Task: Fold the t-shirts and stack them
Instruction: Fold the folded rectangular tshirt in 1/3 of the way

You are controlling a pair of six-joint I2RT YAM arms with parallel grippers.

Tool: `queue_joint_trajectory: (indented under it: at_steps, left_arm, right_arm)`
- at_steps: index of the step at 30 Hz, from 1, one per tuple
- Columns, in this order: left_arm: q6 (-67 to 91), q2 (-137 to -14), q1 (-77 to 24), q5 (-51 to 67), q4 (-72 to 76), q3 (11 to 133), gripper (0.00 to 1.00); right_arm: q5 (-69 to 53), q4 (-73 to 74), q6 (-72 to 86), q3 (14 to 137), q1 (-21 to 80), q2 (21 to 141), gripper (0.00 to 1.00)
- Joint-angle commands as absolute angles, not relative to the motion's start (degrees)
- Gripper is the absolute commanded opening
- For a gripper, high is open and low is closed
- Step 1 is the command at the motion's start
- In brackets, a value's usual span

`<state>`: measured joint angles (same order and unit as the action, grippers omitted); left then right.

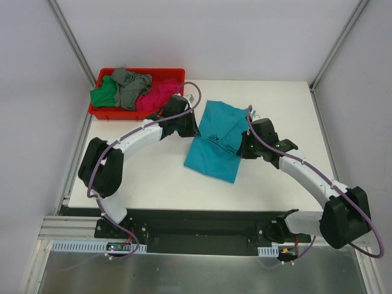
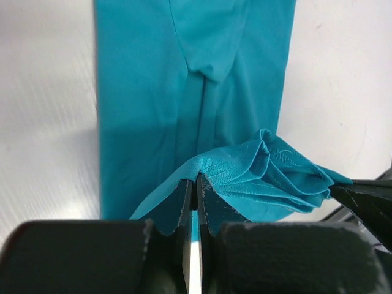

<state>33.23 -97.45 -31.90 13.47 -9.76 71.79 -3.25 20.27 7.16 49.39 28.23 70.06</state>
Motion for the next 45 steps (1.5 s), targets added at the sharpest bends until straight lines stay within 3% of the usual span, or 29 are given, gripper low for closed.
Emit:
queue_joint_trajectory:
  at_steps: [1,14,16,18,21,22,27,31,35,45]
  left_arm:
    - [29.6,-102.6,-30.5,14.9,-9.2,78.2,0.0]
    - [28.6,-114.7,-28.6,12.7,-12.6,87.1,0.02]
    - [28.5,-115.1,-28.5,12.3,-14.1,88.2,0.25]
    - [28.2,-114.1,-28.4,12.1,-14.6,88.2,0.46]
    - [27.9,-109.9,-28.4,12.1,-15.0,87.3,0.8]
    - [27.8,-108.0,-28.5,12.6,-15.1,85.6,0.99]
    - [31.1,-95.0,-28.7,9.9,-15.1,71.4,0.99]
    - [33.8,-83.8,-28.7,7.2,-15.0,59.0,0.99]
    - [37.6,-74.6,-28.7,5.4,-14.6,47.8,0.99]
    - [39.8,-64.4,-28.7,1.9,-14.2,36.4,0.99]
  right_arm:
    - [-6.1,17.3,4.1,53.8,24.8,75.0,0.01]
    - [-7.5,9.9,4.0,57.5,17.9,89.2,0.02]
    - [-7.9,10.3,4.3,58.5,17.3,91.3,0.15]
    - [-7.7,11.6,4.5,59.5,17.0,92.0,0.36]
    - [-6.8,15.8,4.6,60.7,16.8,90.3,0.58]
    - [-6.6,16.9,4.6,60.1,17.0,88.4,0.67]
    - [-8.2,17.4,6.9,52.3,17.0,77.5,0.99]
    - [-15.6,14.2,6.0,47.0,20.6,70.8,0.96]
    - [-18.4,12.7,4.7,48.5,27.2,73.7,0.96]
    - [-17.0,10.6,3.7,72.4,29.3,103.8,0.96]
